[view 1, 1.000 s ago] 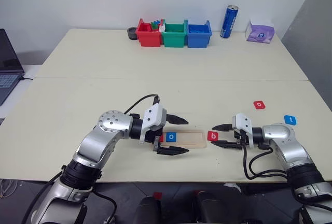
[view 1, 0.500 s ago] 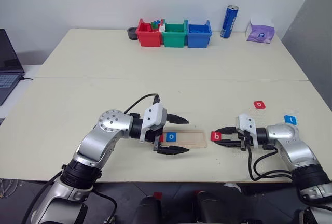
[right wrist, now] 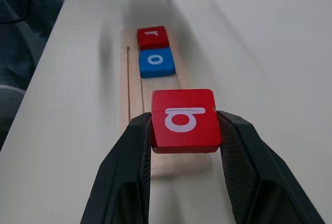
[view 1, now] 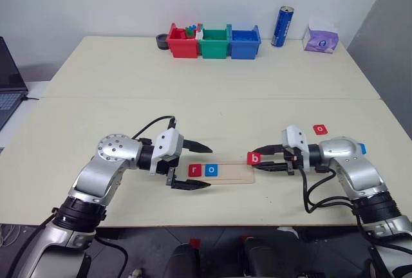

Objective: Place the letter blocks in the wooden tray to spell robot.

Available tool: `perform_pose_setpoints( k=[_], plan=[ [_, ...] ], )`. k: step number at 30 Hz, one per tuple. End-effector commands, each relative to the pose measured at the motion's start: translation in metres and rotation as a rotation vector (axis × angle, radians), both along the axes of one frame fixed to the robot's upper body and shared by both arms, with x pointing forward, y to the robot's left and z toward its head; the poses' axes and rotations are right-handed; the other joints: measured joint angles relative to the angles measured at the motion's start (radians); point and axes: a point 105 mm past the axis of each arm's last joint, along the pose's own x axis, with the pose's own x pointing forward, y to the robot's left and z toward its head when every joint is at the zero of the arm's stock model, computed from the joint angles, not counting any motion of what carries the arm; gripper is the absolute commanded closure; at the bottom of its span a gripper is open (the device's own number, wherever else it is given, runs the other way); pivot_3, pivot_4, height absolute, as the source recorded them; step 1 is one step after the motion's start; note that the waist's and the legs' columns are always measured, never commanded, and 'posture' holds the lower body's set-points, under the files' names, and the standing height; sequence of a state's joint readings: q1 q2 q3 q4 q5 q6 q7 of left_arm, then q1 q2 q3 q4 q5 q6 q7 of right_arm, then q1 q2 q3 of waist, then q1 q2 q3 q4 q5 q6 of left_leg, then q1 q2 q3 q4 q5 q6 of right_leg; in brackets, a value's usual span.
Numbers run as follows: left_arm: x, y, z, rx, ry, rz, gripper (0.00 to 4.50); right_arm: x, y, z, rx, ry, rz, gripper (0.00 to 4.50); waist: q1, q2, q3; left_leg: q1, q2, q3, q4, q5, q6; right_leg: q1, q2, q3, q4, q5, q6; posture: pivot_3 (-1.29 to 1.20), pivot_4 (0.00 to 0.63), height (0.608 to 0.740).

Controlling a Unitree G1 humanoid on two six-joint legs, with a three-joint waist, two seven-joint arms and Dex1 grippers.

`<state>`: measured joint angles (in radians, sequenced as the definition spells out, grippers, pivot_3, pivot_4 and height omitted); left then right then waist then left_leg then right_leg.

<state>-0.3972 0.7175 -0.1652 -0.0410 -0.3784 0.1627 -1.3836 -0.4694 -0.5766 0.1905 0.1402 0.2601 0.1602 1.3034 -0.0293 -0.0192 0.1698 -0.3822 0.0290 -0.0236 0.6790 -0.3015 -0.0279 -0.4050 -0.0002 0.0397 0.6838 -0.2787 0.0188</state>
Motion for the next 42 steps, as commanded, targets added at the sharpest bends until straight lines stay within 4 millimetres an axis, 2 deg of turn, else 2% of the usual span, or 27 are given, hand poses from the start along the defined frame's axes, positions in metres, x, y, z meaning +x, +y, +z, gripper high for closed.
perform_pose_setpoints(
  k=[1,8,20,30,42],
  plan=[
    [0.001,0.006,0.009,-0.002,-0.051,0.002,0.0,0.007,0.009,0.009,0.0,-0.05,0.033,3.03,0.003,0.0,0.0,0.0,0.0,0.0,0.0,0.0,0.0,0.0,0.0,0.0,0.0,0.0,0.0,0.0,0.15,0.74],
    [-0.001,0.01,0.007,-0.001,-0.053,0.025,0.0,0.007,0.028,0.001,-0.009,-0.043,0.091,3.03,0.001,0.0,0.0,0.0,0.0,0.0,0.0,0.0,0.0,0.0,-0.001,-0.001,0.0,0.0,0.0,0.0,0.15,0.74],
    [0.0,0.011,0.005,0.006,-0.053,0.036,0.0,-0.004,0.047,-0.016,-0.016,-0.014,0.114,3.03,0.001,0.0,0.0,0.0,0.0,0.0,0.0,0.0,0.0,-0.001,-0.001,-0.001,0.001,0.0,0.0,0.0,0.15,0.74],
    [-0.002,0.006,0.005,0.001,-0.056,0.025,0.0,0.006,0.052,-0.021,-0.046,-0.044,0.09,3.03,0.001,0.0,0.0,0.0,0.0,0.0,0.0,0.0,0.0,-0.001,0.0,-0.001,0.001,0.0,0.0,0.0,0.15,0.74],
    [-0.003,0.007,0.005,0.006,-0.06,0.028,0.0,0.008,0.054,-0.027,-0.062,-0.062,0.102,3.03,0.0,0.0,0.0,0.0,0.0,0.0,0.0,0.0,0.0,-0.001,0.0,-0.001,0.001,0.0,0.0,0.0,0.15,0.74]
  ],
)
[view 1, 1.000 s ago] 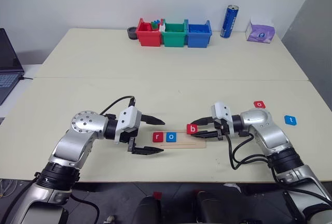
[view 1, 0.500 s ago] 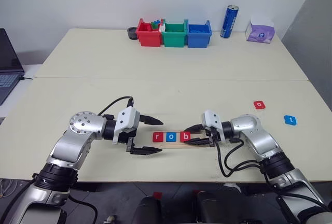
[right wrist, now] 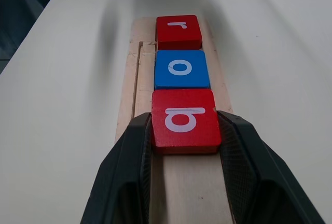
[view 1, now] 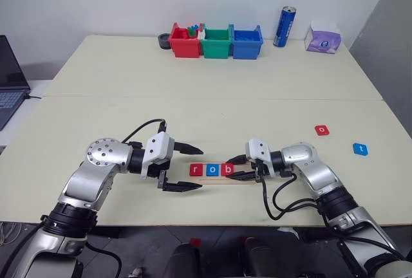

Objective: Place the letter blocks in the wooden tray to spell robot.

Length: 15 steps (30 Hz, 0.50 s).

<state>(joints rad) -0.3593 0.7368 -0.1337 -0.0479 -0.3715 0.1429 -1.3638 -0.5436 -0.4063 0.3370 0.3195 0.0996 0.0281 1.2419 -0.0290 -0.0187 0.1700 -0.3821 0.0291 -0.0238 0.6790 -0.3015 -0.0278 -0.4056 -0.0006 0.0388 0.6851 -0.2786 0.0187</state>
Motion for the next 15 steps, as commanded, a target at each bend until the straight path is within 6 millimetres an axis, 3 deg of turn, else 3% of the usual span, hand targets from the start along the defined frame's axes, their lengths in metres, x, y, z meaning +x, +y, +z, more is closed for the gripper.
perform_pose_setpoints(
  k=[1,5,13,15],
  plan=[
    [-0.0031,-0.0027,0.0067,0.0,-0.043,-0.019,0.0,0.0025,0.0034,0.0082,0.004,-0.041,0.02,3.03,0.0,0.0,0.0,0.0,0.0,0.0,0.0,0.0,0.0,0.0,0.0,0.0,0.0,0.0,0.0,0.0,0.15,0.74],
    [-0.0025,-0.004,0.0073,-0.001,-0.046,-0.02,0.0,0.004,0.0041,0.0093,0.007,-0.038,0.018,3.03,0.0,0.0,0.0,0.0,0.0,0.0,0.0,0.0,0.0,0.0,0.0,0.0,0.0,0.0,0.0,0.0,0.15,0.74],
    [-0.0011,-0.0048,0.0074,-0.002,-0.051,-0.022,0.0,0.0045,0.0011,0.0141,0.028,-0.021,0.022,0.21,0.0,0.0,0.0,0.0,0.0,0.0,0.0,0.0,0.0,0.0,0.0,0.0,0.0,0.0,0.0,0.0,0.15,0.74],
    [-0.001,-0.0053,0.0073,-0.002,-0.051,-0.023,0.0,0.005,0.0003,0.0158,0.037,-0.013,0.019,0.04,0.0,0.0,0.0,0.0,0.0,0.0,0.0,0.0,0.0,0.0,0.0,0.0,0.0,0.0,0.0,0.0,0.15,0.74]
  ],
)
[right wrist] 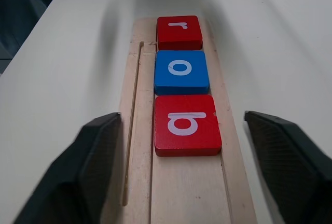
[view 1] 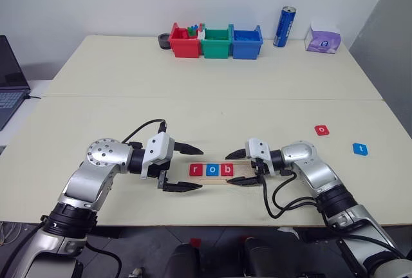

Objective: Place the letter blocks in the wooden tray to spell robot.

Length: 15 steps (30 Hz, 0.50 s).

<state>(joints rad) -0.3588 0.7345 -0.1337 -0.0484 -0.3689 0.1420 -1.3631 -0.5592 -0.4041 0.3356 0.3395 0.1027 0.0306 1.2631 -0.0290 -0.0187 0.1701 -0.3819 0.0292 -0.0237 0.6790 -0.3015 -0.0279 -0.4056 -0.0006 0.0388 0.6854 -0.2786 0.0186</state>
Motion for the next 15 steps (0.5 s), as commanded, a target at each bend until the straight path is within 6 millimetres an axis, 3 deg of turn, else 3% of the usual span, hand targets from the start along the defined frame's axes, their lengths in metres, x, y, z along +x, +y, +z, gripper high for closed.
perform_pose_setpoints(
  k=[1,8,15],
  plan=[
    [-0.001,-0.005,0.008,-0.003,-0.05,-0.024,0.0,0.005,0.001,0.017,0.051,-0.022,0.0,0.04,0.0,0.0,0.0,0.0,0.0,0.0,0.0,0.0,0.0,0.0,0.0,0.0,0.0,0.0,0.0,0.0,0.15,0.74],
    [0.0,-0.009,0.009,-0.011,-0.053,-0.033,0.0,0.005,-0.004,0.04,0.101,-0.025,-0.021,0.04,0.0,0.0,0.0,0.0,0.0,0.0,0.0,0.0,0.0,0.0,0.0,0.0,0.0,0.0,0.0,0.0,0.15,0.74],
    [0.003,-0.021,0.012,-0.056,-0.052,-0.035,0.0,-0.006,-0.039,0.067,0.097,-0.074,-0.131,0.04,0.005,0.0,0.0,-0.001,0.0,-0.001,0.0,0.0,0.0,0.0,-0.001,0.0,0.0,0.0,0.0,0.0,0.15,0.74]
  ],
)
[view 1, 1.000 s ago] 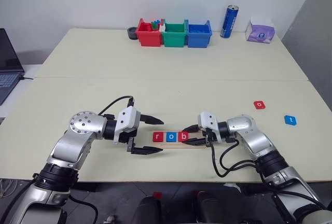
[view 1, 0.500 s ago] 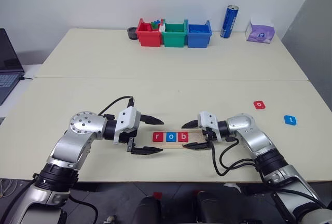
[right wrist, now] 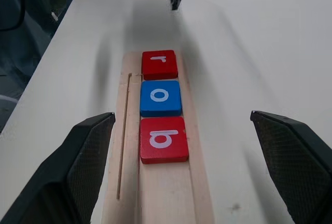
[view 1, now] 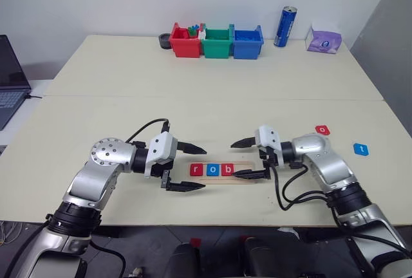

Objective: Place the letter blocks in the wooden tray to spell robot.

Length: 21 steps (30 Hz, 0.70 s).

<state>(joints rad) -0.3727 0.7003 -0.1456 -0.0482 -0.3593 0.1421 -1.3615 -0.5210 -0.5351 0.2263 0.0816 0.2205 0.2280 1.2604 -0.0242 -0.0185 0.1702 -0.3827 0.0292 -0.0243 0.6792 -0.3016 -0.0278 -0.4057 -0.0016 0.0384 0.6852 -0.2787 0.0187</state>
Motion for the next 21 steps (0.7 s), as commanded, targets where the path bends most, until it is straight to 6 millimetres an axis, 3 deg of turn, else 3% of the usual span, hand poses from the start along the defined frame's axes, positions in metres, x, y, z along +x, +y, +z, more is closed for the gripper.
perform_pose_setpoints(
  k=[1,5,12,16,21],
  plan=[
    [0.004,-0.015,0.013,-0.052,-0.049,-0.009,0.0,-0.003,-0.016,0.026,0.049,-0.048,-0.089,0.04,0.002,0.0,0.0,0.0,0.0,0.0,0.0,0.0,0.0,0.0,0.0,0.0,0.0,0.0,0.0,0.0,0.15,0.74],
    [0.013,-0.039,0.018,-0.104,-0.071,0.029,0.0,-0.002,-0.043,0.028,0.029,-0.066,-0.278,0.04,0.002,0.0,0.0,0.0,-0.001,0.0,0.0,0.0,0.0,0.0,0.0,0.0,0.0,0.0,0.0,0.0,0.15,0.74],
    [0.028,-0.091,0.026,-0.215,-0.093,0.062,0.0,0.003,-0.087,0.015,-0.039,-0.139,-0.609,0.04,-0.001,0.0,0.0,0.0,-0.002,0.0,0.0,0.0,0.0,0.001,0.0,0.001,0.0,0.0,0.0,0.0,0.15,0.74],
    [0.033,-0.114,0.03,-0.24,-0.101,0.035,0.0,0.026,-0.127,0.021,0.003,-0.166,-0.926,0.04,-0.006,0.0,0.0,0.001,-0.002,0.001,0.0,0.0,0.0,0.0,0.001,0.003,0.002,0.0,0.0,0.0,0.15,0.74],
    [0.041,-0.127,0.031,-0.24,-0.109,0.033,0.0,0.042,-0.164,0.026,0.068,-0.176,-1.177,0.04,-0.005,0.0,0.0,0.002,-0.002,0.001,0.001,0.0,0.0,0.0,0.001,0.003,0.004,0.0,0.0,0.0,0.15,0.74]
  ],
)
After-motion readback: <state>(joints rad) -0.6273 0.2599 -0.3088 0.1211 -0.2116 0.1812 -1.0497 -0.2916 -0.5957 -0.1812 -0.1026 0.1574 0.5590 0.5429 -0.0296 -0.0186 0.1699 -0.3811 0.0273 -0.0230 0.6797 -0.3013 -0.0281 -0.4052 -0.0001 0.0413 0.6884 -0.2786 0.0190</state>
